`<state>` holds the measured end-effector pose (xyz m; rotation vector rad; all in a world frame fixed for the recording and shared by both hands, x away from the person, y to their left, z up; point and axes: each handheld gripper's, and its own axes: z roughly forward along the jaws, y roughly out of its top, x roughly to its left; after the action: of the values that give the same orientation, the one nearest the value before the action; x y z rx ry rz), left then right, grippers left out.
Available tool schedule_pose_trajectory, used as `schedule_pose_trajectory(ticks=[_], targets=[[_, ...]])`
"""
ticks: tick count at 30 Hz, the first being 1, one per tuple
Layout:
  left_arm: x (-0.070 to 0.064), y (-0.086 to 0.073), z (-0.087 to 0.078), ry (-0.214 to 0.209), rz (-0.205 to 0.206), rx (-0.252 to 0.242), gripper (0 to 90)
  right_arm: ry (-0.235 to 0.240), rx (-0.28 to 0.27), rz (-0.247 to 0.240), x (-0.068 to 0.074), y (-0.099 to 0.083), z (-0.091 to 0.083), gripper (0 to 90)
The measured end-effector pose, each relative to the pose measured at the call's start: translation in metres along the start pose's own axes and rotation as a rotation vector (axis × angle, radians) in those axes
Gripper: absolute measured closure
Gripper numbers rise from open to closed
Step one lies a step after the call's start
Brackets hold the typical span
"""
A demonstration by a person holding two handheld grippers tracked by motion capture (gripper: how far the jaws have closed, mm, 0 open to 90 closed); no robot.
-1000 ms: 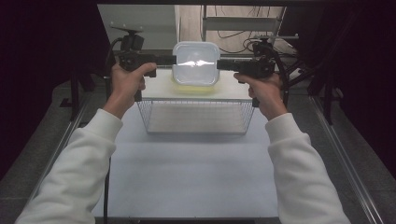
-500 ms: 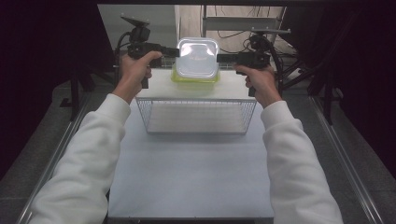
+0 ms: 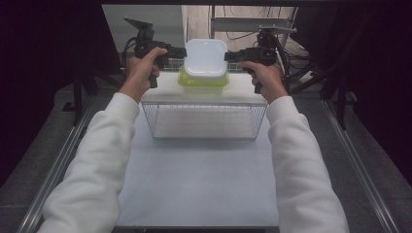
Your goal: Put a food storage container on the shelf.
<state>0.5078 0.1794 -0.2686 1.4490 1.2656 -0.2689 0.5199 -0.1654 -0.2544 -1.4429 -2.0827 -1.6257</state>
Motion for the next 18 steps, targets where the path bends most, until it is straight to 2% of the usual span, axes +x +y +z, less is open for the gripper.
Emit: schedule_pose_trajectory(ticks=[2,3,5,6,8,15,18], targets=[[0.002,0.001,0.001,-0.004,-0.013,0.0,77.9,-0.002,-0.002,0.017,-0.002,0.001,0.002,74.5],[0.005,0.002,0.002,-0.01,-0.032,-0.002,77.2,0.006,-0.004,0.075,-0.008,0.003,0.006,74.3],[0.011,0.003,0.006,-0.005,-0.061,-0.01,75.6,0.017,-0.011,0.108,-0.013,0.004,0.01,73.9],[0.011,0.003,0.006,-0.005,-0.061,-0.01,74.7,0.017,-0.011,0.108,-0.013,0.004,0.01,73.9],[0.014,0.004,0.009,0.002,-0.071,-0.013,73.1,0.025,-0.022,0.142,-0.018,0.004,0.015,72.6],[0.02,0.005,0.011,-0.017,-0.081,-0.027,72.0,0.041,-0.026,0.153,-0.021,0.005,0.017,72.1],[0.018,0.003,0.012,0.001,-0.054,-0.023,69.2,0.037,-0.03,0.136,-0.02,0.003,0.017,70.8]])
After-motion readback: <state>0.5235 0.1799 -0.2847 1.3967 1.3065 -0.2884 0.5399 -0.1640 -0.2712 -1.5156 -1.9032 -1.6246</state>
